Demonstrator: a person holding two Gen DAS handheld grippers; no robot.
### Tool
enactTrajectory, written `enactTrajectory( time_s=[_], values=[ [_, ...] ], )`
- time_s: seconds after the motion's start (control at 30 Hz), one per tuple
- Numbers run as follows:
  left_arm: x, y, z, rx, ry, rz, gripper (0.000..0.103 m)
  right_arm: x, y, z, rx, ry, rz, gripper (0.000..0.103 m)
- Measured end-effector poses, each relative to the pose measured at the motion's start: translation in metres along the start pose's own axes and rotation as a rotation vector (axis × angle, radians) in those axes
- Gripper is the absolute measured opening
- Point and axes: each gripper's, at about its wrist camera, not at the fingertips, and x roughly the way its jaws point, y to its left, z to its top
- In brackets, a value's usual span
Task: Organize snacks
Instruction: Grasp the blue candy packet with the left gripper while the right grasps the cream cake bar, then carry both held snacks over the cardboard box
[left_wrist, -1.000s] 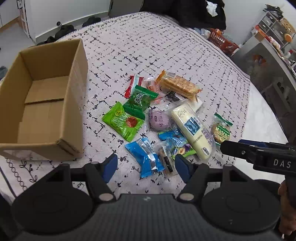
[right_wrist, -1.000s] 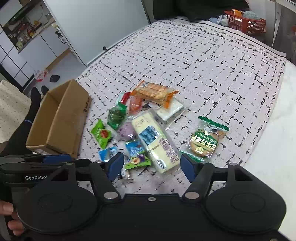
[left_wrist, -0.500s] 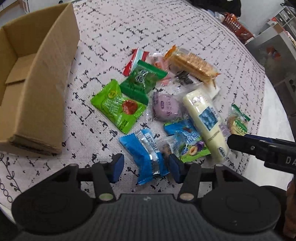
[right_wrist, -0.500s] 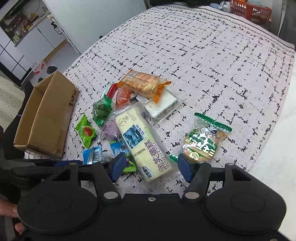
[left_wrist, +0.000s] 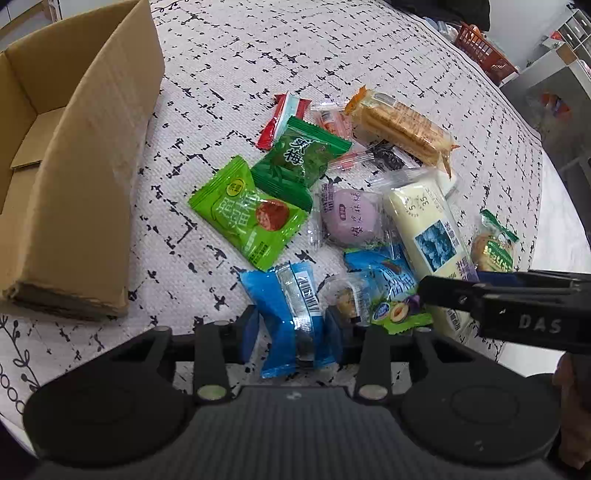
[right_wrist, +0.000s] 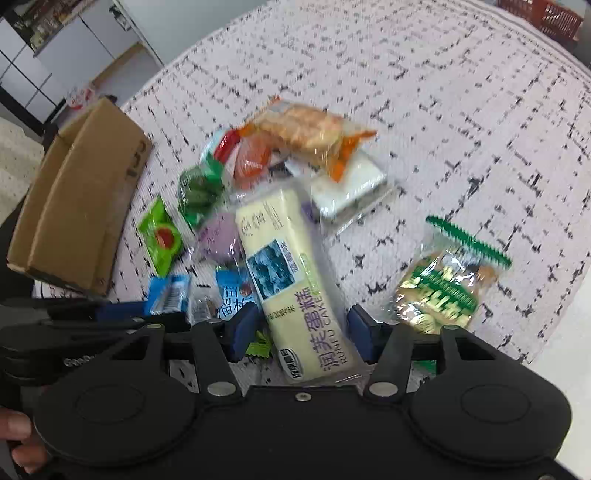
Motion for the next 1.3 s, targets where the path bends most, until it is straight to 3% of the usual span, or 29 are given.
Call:
enactTrajectory(
  time_s=[0.13,0.27,0.83,1.3],
  values=[
    [-0.004,0.001,-0.001,0.003,-0.007,-0.024,0.031,-0.004,0.002,-0.001,-0.006,-0.011,-0.007,0.039],
    [-0.012,-0.003,-0.003,0.012,-0.018,-0.052,0.028,-0.018,0.0,-0.002,0.009,-0.064,-0.002,0.036],
    [-0.084,-0.004,0.009,0.047,-0.171,-0.111,0.028,-0.071,0.033,0.004,0.048,-0.184,0.045,0.035],
    [-0.146,0.026,0.007,0.087,-0.333,-0.116,0.028,-0.097,0.079,-0.005,0.076,-0.303,0.076,0.035]
  ],
)
